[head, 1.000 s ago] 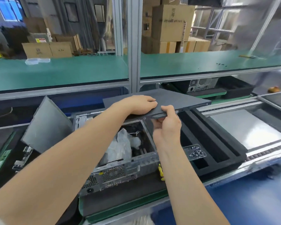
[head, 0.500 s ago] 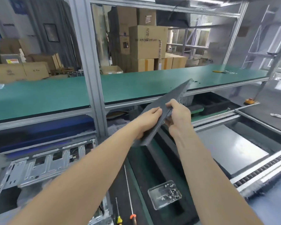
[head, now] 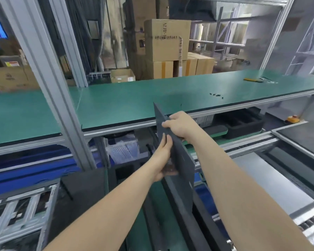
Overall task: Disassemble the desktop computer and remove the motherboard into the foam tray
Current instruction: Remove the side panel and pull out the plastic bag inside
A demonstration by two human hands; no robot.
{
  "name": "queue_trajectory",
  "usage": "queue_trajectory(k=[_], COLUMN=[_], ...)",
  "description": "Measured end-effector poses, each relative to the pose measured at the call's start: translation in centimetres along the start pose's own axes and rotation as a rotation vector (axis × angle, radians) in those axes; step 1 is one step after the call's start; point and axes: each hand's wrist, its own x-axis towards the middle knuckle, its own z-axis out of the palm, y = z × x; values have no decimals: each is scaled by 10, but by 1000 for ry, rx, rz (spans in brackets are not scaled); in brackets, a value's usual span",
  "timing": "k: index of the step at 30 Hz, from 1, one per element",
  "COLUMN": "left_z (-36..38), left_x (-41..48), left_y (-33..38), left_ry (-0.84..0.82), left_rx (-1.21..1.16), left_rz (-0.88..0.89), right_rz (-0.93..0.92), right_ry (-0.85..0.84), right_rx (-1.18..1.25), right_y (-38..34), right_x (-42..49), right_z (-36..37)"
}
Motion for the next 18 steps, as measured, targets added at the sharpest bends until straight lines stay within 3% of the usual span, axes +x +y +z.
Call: queue_trajectory(k=[6,12,18], left_z=[12,13,12], left_x=[34,48,52], left_y=[-23,-42,-64], left_ry=[2,19,-16], left_rx=[-93,-16,34], left_rz=[27,81,13], right_rz=[-23,-26,-11], right_ry=[-50,-68,-43], right_rx=[-142,-177,-284], right_y=[31,47,74], right_x=[21,26,17], right_z=[4,4,13])
